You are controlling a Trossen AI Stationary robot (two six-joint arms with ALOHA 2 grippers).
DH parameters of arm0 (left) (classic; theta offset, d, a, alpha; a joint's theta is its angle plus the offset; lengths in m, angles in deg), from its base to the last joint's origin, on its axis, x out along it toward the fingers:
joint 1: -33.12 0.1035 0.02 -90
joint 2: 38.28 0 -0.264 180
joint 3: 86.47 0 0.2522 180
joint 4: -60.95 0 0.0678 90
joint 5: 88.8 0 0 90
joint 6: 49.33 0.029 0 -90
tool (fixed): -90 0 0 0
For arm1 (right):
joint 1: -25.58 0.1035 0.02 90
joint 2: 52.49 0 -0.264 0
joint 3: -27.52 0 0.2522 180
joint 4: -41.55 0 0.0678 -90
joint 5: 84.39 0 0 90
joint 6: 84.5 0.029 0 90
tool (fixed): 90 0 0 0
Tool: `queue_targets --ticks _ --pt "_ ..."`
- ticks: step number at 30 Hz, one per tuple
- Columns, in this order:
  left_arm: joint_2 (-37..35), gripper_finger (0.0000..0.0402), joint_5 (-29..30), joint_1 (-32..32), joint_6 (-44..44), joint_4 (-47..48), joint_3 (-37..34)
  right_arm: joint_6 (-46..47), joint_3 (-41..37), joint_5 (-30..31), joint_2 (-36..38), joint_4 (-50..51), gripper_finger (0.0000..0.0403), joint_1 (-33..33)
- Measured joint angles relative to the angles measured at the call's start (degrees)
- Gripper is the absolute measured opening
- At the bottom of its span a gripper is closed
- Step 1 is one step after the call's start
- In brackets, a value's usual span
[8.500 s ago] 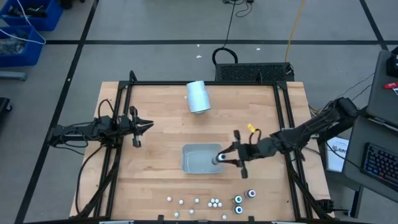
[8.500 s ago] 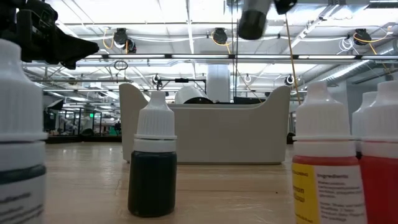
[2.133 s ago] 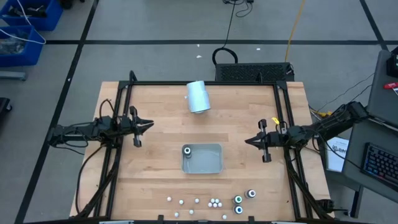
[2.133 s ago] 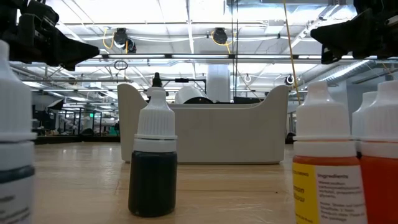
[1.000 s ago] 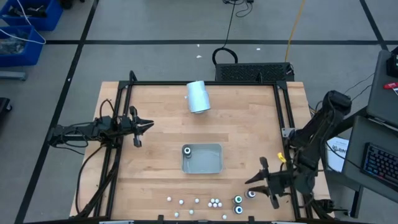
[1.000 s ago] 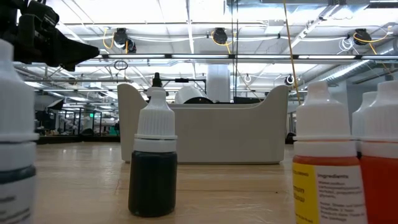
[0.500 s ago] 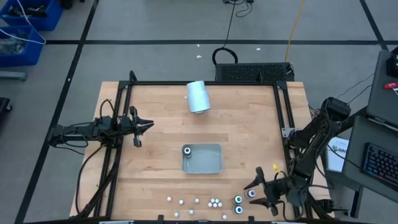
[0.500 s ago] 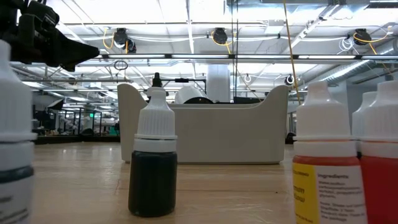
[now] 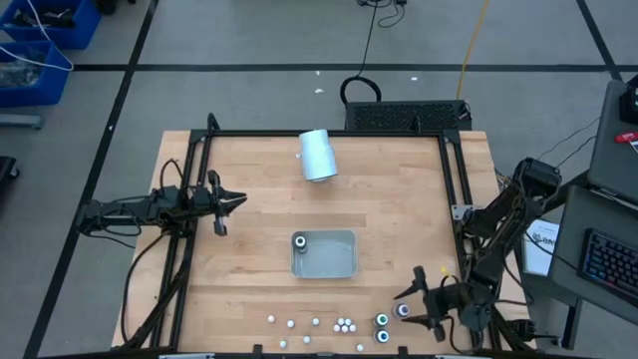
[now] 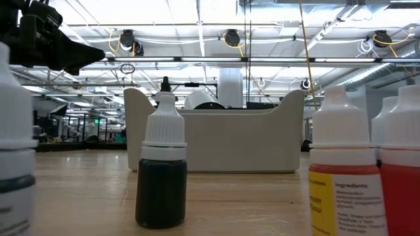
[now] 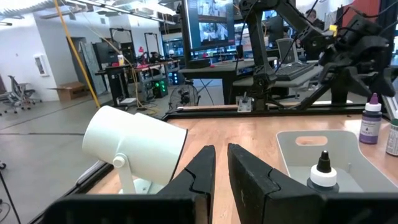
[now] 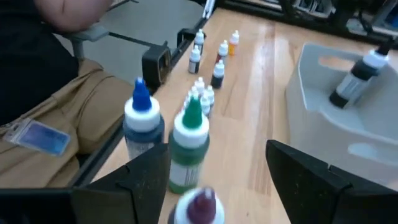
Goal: Pick & Place food coloring
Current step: Put the big violet food coloring bottle into the gray bin
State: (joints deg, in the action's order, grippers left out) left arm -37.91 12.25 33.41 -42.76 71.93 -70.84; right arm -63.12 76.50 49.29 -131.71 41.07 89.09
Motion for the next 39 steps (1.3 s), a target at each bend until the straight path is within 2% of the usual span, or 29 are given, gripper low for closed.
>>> queue_targets --ticks 6,15,24,33,39 --pt "0.01 0.0051 0.0 0.0 0.01 -0.01 0.0 0.46 -5.68 -0.47 0.02 -9.84 0.0254 0.04" --pt "0.01 0.0051 0.0 0.01 0.02 -0.03 0.0 0.22 -11.5 -2.28 0.0 -17.98 0.0254 0.04" --pt "-0.01 0.0051 0.0 -0.02 0.02 -0.01 0.0 0.06 -11.8 -3.96 -0.96 -18.91 0.0254 -0.03" --pt "0.0 0.0051 0.0 0.0 0.04 0.01 0.0 -1.04 -11.82 -5.03 -6.3 -25.5 0.0253 -0.02" --pt "0.0 0.0051 0.0 -0.02 0.04 0.01 0.0 -4.56 -11.82 -5.02 -6.67 -27.92 0.023 -0.01"
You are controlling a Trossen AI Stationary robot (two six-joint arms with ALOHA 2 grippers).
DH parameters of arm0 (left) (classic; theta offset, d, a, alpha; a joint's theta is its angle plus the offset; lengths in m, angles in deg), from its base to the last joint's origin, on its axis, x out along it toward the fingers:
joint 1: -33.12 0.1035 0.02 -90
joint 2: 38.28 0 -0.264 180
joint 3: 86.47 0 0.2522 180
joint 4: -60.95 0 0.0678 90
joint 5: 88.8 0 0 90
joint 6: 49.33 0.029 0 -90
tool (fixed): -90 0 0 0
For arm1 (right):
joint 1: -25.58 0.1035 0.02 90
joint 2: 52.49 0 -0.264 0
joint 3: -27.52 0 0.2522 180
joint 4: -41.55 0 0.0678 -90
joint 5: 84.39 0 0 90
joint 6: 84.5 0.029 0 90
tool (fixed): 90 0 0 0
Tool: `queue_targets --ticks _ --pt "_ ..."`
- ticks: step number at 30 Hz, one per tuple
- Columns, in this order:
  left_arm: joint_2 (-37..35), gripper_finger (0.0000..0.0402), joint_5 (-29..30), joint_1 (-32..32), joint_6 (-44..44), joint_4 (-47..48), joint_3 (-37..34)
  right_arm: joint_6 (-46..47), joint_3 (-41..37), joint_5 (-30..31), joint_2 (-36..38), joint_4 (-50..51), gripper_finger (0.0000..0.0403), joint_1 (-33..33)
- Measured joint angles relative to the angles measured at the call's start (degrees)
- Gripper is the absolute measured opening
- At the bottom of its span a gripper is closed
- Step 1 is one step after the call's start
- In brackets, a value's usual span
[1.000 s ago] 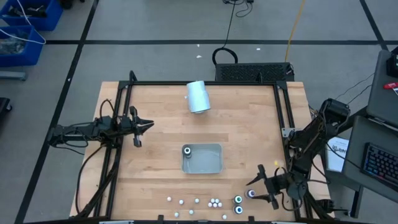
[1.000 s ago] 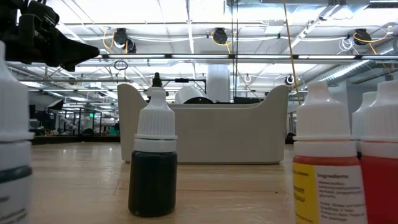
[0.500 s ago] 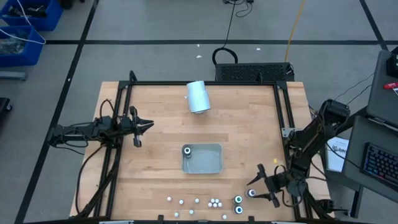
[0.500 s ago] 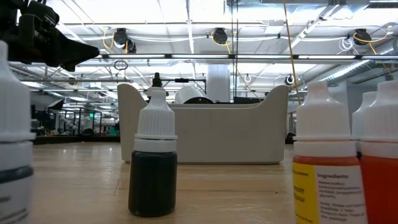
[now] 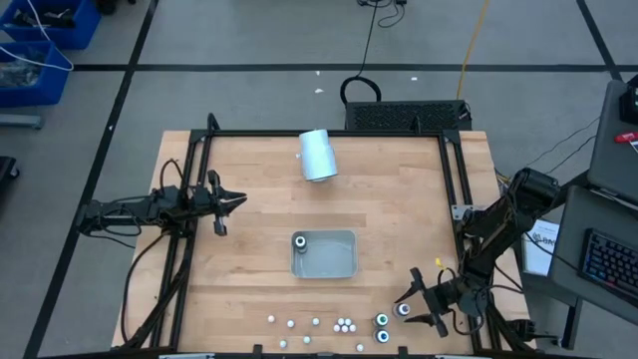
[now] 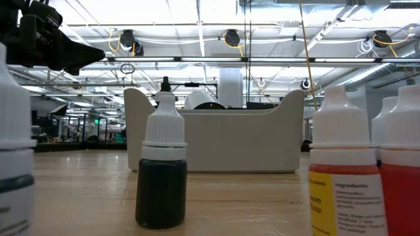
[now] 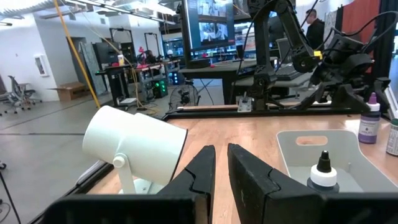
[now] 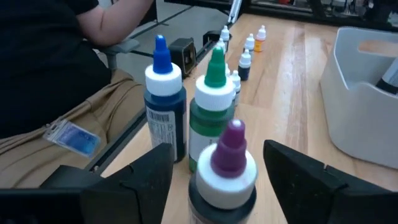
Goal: Pick & Place food coloring
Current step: Put the big violet food coloring bottle into the gray bin
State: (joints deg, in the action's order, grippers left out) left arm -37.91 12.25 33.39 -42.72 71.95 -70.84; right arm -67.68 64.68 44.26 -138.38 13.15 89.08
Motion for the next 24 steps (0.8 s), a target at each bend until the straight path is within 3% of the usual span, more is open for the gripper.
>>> queue_targets --ticks 14,24 --pt "0.0 0.0051 0.0 0.01 0.02 0.0 0.0 0.51 0.0 0.0 0.0 0.89 0.0112 0.0" --pt "0.01 0.0051 0.02 0.01 0.0 -0.02 0.0 -3.55 0.53 0.2 1.85 -1.77 0.0117 -1.3"
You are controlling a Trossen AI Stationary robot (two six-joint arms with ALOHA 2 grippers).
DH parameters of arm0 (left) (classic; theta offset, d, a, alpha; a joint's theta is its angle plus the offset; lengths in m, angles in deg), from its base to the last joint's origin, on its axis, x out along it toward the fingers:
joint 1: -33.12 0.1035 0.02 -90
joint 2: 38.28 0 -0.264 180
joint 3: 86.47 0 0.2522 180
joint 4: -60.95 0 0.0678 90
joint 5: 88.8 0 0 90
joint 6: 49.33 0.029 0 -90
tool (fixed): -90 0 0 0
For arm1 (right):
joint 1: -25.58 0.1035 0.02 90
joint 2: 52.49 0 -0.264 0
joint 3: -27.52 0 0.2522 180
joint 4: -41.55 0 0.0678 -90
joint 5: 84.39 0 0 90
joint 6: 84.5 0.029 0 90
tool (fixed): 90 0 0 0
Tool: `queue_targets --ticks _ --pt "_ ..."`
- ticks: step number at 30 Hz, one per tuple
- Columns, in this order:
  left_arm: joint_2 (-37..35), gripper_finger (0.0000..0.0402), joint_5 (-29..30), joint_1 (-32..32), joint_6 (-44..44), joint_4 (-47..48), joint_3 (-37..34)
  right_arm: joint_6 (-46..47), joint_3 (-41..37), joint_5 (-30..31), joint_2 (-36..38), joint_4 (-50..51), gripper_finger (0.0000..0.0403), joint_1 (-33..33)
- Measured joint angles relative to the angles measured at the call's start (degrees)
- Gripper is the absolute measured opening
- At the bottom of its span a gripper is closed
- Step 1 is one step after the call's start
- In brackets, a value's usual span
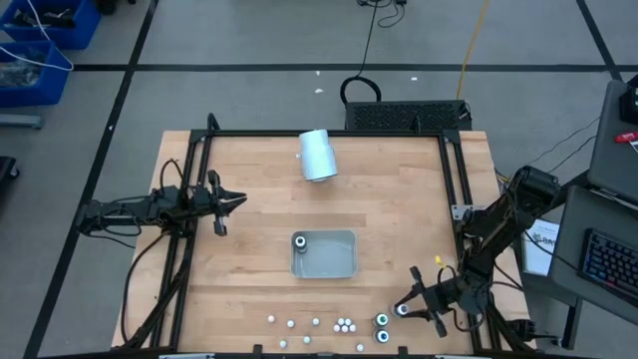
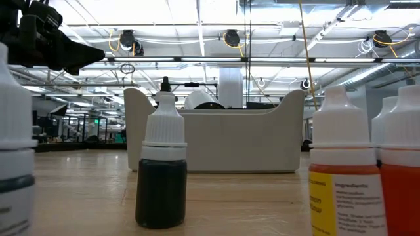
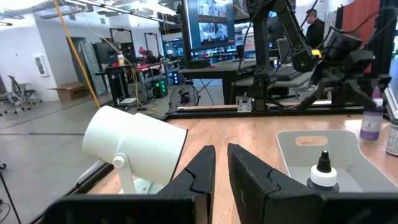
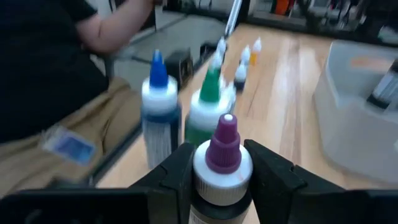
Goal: Pick & Place food coloring
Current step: Put the big violet food coloring bottle into the gray bin
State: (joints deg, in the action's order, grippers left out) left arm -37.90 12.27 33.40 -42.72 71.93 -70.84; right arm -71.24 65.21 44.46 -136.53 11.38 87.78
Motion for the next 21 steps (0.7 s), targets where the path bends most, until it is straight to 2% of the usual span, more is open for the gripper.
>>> queue_targets --ticks 6,14,21 --pt "0.0 0.0051 -0.02 0.0 -0.02 -0.01 0.0 -0.92 0.51 0.11 9.23 7.57 0.0112 -1.96" --pt "-0.01 0.0051 -0.02 0.01 -0.02 -0.04 0.0 -2.42 3.3 -0.09 20.83 20.0 0.0113 -9.27" --pt "0.0 0.0051 -0.01 0.0 -0.02 -0.04 0.0 -7.45 10.48 -9.28 22.81 25.83 0.0111 -17.52"
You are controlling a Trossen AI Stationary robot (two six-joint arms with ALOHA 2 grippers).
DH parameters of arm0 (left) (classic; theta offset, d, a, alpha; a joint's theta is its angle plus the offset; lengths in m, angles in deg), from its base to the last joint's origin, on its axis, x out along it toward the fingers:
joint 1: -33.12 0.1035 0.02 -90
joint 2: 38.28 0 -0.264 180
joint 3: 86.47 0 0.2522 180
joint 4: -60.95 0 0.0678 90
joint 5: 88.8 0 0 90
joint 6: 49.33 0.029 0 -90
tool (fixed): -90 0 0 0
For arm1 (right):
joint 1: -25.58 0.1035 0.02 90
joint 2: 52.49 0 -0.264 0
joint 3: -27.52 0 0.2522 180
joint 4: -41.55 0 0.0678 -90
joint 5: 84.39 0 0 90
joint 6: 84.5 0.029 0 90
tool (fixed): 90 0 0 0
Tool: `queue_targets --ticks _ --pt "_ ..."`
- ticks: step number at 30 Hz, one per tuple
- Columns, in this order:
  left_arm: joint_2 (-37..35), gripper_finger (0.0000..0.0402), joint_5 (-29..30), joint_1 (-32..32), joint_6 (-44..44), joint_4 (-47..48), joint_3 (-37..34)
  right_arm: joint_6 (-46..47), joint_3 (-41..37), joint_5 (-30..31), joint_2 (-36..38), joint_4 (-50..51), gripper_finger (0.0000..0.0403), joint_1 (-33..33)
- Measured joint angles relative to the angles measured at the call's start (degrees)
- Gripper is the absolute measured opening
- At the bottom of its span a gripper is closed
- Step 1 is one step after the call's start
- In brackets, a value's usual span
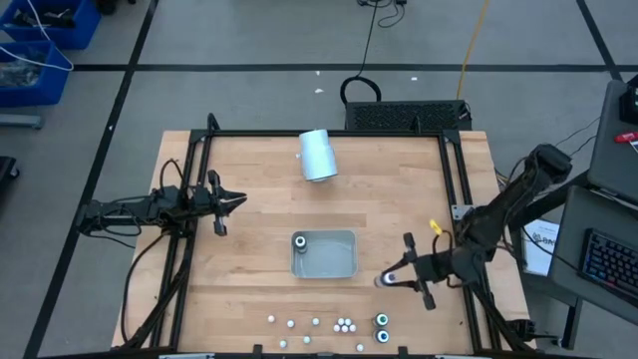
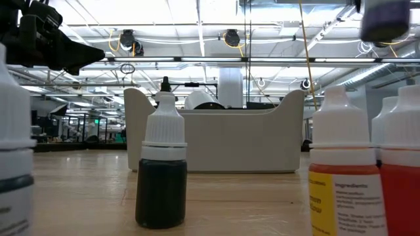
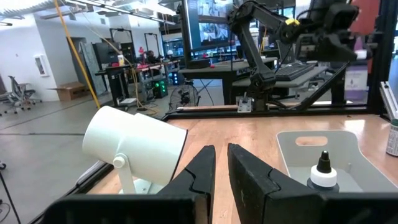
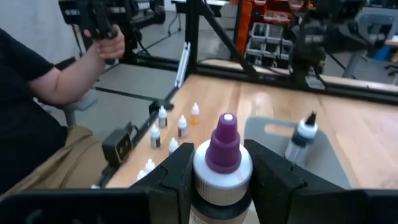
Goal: Pick & Place food coloring
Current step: Put the big violet food coloring bottle into the gray bin
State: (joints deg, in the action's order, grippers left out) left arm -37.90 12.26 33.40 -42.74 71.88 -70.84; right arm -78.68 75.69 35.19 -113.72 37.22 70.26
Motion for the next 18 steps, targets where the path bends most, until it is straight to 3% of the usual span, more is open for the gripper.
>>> queue_targets --ticks 5,18 --pt "0.0 0.0051 0.01 -0.01 0.0 -0.01 0.01 -0.18 4.64 -3.14 -2.6 4.15 0.0111 -4.77" --pt "0.0 0.0051 0.01 0.01 0.0 -0.14 0.02 -3.42 16.66 -13.47 -17.25 0.7 0.0112 -13.44"
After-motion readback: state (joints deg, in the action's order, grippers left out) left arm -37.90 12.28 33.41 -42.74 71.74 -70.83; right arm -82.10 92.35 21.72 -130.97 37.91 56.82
